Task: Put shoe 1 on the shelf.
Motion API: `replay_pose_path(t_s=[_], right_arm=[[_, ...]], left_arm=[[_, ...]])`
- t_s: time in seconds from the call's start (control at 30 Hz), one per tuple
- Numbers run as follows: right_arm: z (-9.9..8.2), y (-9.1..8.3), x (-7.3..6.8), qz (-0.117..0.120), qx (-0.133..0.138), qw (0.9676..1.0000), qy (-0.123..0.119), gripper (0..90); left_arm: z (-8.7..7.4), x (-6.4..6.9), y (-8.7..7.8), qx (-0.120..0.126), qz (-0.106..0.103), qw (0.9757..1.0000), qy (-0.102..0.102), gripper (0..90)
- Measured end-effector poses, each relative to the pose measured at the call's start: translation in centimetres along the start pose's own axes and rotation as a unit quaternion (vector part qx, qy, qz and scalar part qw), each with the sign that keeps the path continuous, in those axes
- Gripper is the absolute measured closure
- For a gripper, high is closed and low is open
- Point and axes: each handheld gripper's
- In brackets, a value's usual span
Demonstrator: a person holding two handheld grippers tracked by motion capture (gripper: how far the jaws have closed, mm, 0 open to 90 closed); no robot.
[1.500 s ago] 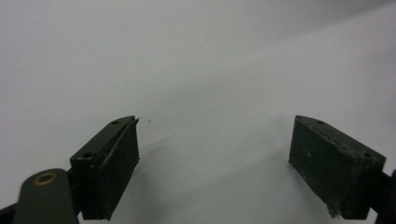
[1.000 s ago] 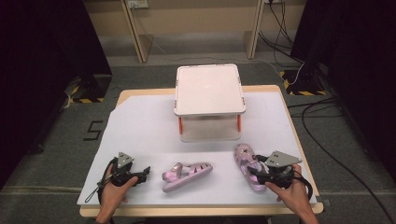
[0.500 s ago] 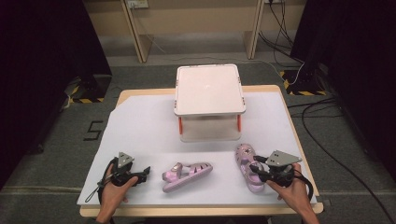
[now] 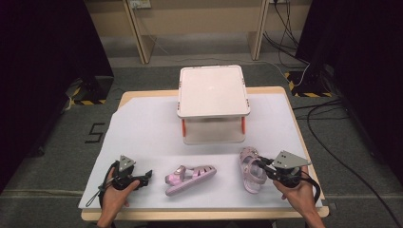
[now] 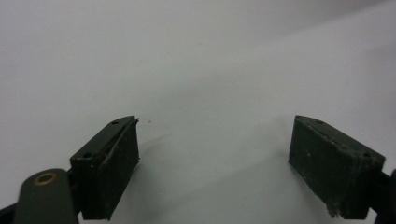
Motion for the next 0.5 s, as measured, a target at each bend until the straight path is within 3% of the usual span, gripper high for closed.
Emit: replay_pose_path(t_s=[0.33, 0.5], right_arm=[[1.9, -1.1, 0.1, 0.006, 0.039, 0.9992, 0.008, 83.0], [3.3, -1.3, 0.3, 0.007, 0.054, 0.9985, -0.004, 83.0]], left_arm=[[-0.1, -0.1, -0.2, 0.0, 0.001, 1.0, 0.0, 15.6], [-0.1, -0.1, -0.1, 0.0, 0.001, 1.0, -0.003, 15.6]])
Point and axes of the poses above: each handheld gripper's, and its own axes: y roughly forward along the jaws, z roughly out of its top, x roughly to its right, and after that the axes turned 10 degrees about -z, right-handed
